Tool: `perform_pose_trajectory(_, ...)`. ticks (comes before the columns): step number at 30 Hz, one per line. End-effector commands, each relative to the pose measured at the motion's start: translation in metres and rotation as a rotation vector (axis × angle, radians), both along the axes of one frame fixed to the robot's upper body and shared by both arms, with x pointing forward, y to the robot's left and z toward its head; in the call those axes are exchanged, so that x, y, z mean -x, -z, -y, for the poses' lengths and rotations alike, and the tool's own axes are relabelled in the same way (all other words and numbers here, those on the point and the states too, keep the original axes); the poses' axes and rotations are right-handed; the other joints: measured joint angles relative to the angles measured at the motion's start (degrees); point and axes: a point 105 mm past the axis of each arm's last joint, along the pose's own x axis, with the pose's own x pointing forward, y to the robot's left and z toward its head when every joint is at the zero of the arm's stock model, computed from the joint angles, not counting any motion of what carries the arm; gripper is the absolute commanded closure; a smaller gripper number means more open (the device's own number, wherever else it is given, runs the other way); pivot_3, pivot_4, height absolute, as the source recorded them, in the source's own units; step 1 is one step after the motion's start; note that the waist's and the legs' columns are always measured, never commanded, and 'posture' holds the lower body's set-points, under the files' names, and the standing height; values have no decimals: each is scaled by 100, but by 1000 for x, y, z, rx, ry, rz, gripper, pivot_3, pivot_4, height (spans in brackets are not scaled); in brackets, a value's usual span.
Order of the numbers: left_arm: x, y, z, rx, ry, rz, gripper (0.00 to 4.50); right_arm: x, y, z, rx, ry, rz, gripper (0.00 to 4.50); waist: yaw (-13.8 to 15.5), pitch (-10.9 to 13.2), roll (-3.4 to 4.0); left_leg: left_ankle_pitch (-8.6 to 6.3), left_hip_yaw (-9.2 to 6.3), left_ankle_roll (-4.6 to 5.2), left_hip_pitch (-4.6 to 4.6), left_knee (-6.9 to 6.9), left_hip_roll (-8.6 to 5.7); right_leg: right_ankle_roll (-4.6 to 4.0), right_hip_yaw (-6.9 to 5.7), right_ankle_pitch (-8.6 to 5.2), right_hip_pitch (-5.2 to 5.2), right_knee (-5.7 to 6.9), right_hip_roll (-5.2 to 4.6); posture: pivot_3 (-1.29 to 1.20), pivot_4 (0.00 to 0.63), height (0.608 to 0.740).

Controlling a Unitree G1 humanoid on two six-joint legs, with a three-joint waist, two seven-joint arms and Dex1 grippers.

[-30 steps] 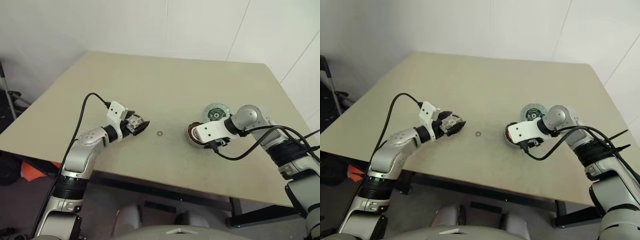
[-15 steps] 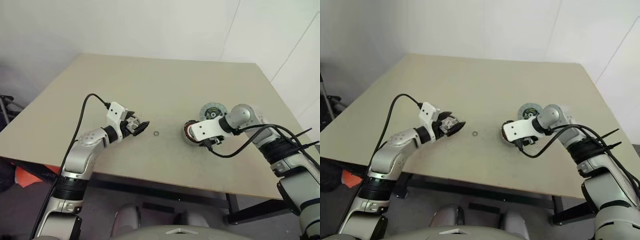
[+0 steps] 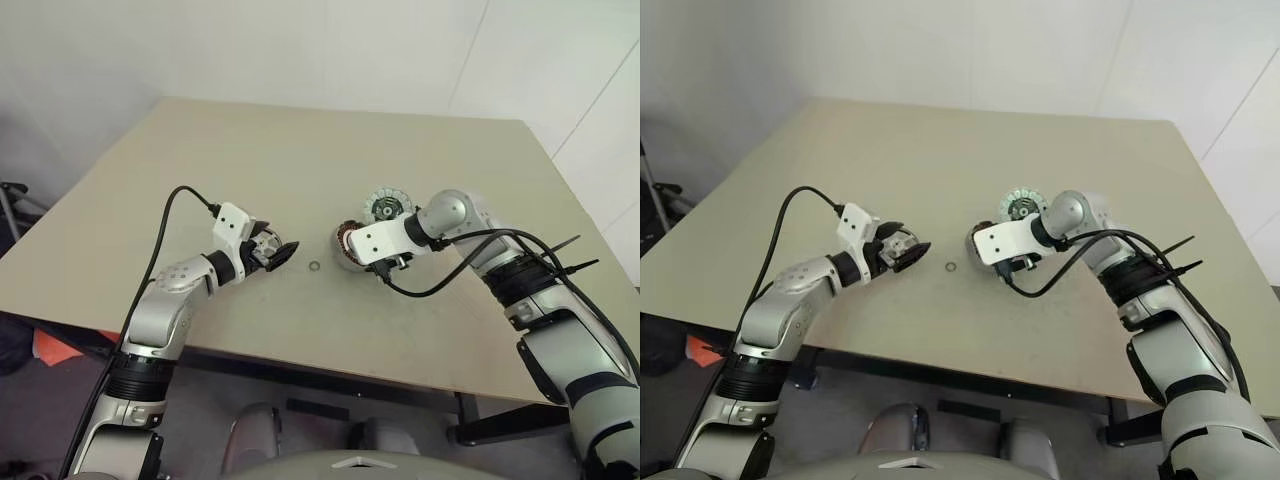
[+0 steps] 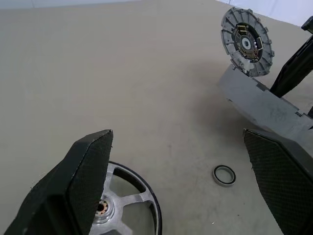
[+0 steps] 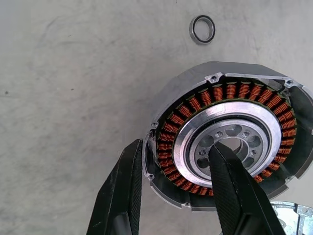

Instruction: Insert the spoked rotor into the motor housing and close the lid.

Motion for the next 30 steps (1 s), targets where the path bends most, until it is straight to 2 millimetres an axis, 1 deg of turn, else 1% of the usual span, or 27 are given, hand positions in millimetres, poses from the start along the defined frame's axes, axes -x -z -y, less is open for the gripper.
perform_pose_trajectory(1, 1, -12, 0, 7, 2, 52, 0, -9, -13, -7, -5, -22, 62, 2524, 36, 0, 0, 0, 0, 0, 0, 0, 0, 0, 0, 0, 0, 0, 0, 0, 0, 740)
perform_pose_trajectory(5, 1, -12, 0, 8, -1, 53, 0, -15, -6, -6, 21, -8, 68, 2524, 58, 0, 0, -4, 0, -20, 14, 0, 3, 0, 0, 0, 8, 5, 0, 0, 0, 740)
perform_pose_trajectory(9, 2, -12, -1, 7, -3, 51, 0, -20, -4, -2, 50, 6, 67, 2524, 58, 0, 0, -2, 0, -39, 54, -2, 6, -3, 1, 2, 39, 11, 1, 0, 0, 740)
perform_pose_trajectory(11, 2, -11, -1, 7, -3, 51, 0, -21, -4, -1, 56, 4, 67, 1911, 60, 1, 1, -1, 0, -41, 68, -2, 5, -4, 3, 3, 52, 11, 1, 0, 0, 740)
perform_pose_trajectory(12, 2, -11, -1, 7, -3, 51, 0, -21, -4, -1, 56, 5, 69, 1717, 62, 1, 0, -1, 0, -41, 72, -2, 4, -4, 4, 3, 56, 11, 1, 0, 0, 740)
perform_pose_trajectory(13, 2, -11, -1, 7, -3, 51, 0, -23, -5, -2, 48, 12, 80, 1413, 66, 1, 1, -1, 0, -41, 72, -2, 4, -4, 4, 3, 57, 10, 0, 0, 0, 740)
perform_pose_trajectory(15, 2, -12, -1, 7, -3, 52, 0, -27, -7, -4, 28, 27, 107, 702, 71, 1, 0, -1, 0, -41, 71, -3, 3, -4, 4, 3, 56, 10, 1, 0, 0, 740)
perform_pose_trajectory(17, 2, -12, -1, 7, -4, 52, 0, -27, -8, -5, 20, 24, 107, 21, 72, 1, 0, -2, 0, -39, 64, -5, 3, -4, 4, 3, 50, 9, 1, 0, 0, 740)
perform_pose_trajectory(20, 2, -12, -2, 6, -4, 53, 0, -22, -12, -6, -17, 15, 94, 21, 69, 1, 0, -2, 0, -37, 36, -5, 3, -4, 4, 3, 22, 9, 1, 0, 0, 740)
perform_pose_trajectory(23, 2, -13, -3, 4, -4, 55, 0, -16, -21, -7, -65, 9, 92, 21, 75, 1, 0, -3, 0, -33, 16, -4, 4, -4, 2, 3, 8, 8, 1, 0, 0, 740)
perform_pose_trajectory(26, 1, -15, -12, -13, -8, 55, 0, -5, -42, -15, -158, -4, 88, 21, 79, 1, 1, -4, 0, -31, 13, -3, 4, -4, 1, 3, 7, 6, 1, 0, 0, 740)
perform_pose_trajectory(28, -2, -17, -24, -30, -18, 51, 0, 4, -60, -21, -202, -26, 129, 21, 81, 1, 1, -4, -1, -32, 16, -3, 6, -4, 1, 3, 8, 7, 2, 0, 0, 740)
perform_pose_trajectory(30, -3, -19, -36, -54, -21, 45, 0, 18, -79, -35, -295, -47, 118, 21, 70, 1, 1, -3, -1, -35, 20, -5, 8, -3, 0, 3, 9, 8, 3, 0, 0, 740)
